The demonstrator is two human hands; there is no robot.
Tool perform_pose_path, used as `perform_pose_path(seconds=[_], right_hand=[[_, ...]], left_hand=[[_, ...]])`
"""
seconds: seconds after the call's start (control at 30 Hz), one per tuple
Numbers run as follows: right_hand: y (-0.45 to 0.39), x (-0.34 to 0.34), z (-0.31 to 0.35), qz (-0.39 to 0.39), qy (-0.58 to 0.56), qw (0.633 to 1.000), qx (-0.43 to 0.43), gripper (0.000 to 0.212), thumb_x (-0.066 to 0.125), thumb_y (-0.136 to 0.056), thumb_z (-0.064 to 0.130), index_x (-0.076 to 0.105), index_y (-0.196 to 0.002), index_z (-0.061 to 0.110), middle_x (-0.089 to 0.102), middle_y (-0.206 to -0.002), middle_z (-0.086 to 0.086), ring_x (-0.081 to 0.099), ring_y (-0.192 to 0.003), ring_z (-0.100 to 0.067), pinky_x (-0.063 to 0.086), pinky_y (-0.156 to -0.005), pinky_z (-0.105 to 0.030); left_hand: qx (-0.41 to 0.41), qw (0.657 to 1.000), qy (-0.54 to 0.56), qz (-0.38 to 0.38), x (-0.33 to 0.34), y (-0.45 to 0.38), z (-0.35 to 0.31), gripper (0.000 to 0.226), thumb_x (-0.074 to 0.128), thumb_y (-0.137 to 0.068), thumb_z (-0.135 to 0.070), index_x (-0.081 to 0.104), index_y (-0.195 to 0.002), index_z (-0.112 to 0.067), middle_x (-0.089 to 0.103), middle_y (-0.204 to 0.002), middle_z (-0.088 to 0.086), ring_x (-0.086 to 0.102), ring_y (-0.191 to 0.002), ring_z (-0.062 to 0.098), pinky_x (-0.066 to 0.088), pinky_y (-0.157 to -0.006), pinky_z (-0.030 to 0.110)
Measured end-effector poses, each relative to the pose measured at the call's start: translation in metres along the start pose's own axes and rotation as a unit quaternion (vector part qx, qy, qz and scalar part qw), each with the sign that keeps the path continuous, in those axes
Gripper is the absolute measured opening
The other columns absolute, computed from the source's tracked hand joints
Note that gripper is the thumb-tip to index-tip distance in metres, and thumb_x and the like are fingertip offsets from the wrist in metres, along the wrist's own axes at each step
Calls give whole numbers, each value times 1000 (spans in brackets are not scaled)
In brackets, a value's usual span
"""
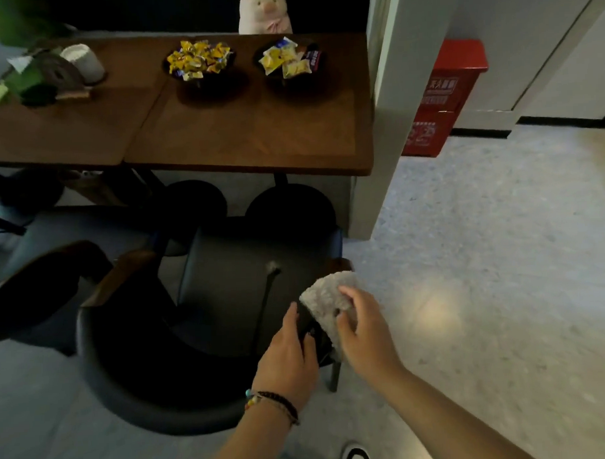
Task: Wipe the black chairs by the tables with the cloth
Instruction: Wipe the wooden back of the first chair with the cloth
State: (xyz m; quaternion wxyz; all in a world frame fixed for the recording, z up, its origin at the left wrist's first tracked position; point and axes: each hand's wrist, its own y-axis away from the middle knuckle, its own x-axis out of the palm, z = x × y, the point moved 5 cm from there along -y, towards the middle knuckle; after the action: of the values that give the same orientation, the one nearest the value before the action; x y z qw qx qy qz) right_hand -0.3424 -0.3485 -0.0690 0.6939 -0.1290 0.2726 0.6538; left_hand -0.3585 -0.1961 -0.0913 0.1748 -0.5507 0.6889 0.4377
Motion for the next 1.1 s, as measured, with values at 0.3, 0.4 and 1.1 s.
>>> perform_pose_path(seconds=[0.3,0.4,1.1], right_hand=[[-42,45,-22,87,-17,995,50,61,49,-100,28,21,-152,40,-13,-161,15,3,-149,-12,15,-107,-20],[-66,42,-16,88,5,992,88,62,50,-98,26,22,-153,36,-12,-162,9,7,-150,-17,21,-112,-29],[-23,44,11,25,192,981,-18,35,47,-98,17,54,-133,16,40,-149,-5,32,-142,-22,31,-112,-31]], left_hand=[[27,983,-178,-47,12,-7,-9,41,20,-99,-38,59,-108,-28,65,-111,-7,59,-107,8,37,-111,32],[28,980,-192,-46,8,-4,-15,35,20,-98,-37,53,-86,-30,65,-83,-9,62,-81,7,38,-106,32],[223,943,-242,47,-17,27,32,63,14,-97,-54,19,-151,-20,47,-141,-1,54,-118,16,48,-86,32]])
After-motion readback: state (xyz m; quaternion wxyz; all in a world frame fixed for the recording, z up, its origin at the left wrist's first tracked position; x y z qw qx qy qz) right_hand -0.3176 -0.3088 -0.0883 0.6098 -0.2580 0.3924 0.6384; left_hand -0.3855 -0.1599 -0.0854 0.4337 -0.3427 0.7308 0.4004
